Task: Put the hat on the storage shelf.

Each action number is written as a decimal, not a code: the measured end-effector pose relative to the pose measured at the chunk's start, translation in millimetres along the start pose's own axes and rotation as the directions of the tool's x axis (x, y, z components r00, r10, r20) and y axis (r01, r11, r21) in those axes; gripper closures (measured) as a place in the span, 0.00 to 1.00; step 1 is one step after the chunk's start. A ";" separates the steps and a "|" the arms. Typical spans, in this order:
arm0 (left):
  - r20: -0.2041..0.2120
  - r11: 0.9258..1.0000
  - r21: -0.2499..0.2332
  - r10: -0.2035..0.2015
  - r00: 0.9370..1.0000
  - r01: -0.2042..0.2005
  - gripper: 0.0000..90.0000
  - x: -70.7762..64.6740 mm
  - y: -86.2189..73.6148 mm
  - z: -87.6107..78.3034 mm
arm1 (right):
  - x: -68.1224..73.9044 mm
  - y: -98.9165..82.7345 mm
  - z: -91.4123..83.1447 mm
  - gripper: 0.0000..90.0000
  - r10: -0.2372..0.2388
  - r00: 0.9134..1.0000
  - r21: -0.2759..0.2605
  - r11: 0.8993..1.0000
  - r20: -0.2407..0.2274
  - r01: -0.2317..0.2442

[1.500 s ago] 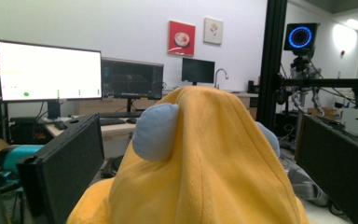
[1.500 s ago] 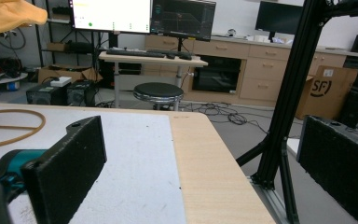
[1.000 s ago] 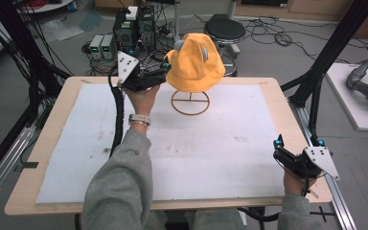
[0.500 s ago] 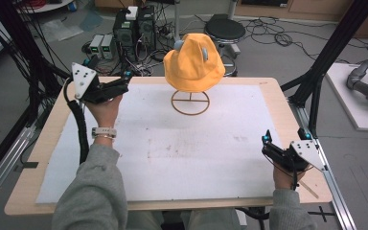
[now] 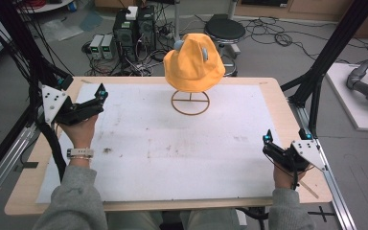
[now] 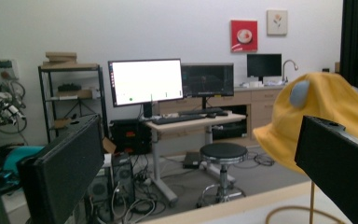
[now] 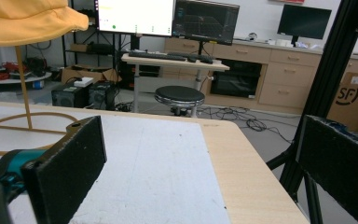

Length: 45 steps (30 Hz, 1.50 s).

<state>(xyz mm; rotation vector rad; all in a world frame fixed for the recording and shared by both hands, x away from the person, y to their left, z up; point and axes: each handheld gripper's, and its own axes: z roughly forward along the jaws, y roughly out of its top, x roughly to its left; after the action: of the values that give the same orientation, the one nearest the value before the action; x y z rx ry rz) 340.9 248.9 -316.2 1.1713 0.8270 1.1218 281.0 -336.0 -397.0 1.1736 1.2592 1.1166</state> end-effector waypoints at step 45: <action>-0.103 0.996 0.078 -0.041 0.994 0.049 0.02 36.6 -37.5 -81.4 | -2.6 -3.4 -1.2 0.01 -0.006 1.000 0.015 1.000 0.018 0.005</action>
<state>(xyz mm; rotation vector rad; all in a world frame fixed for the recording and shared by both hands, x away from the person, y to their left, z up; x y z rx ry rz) 283.4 306.0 -369.1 1.1637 0.9796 1.1266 279.7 -338.9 -400.2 1.1881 1.2580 1.0918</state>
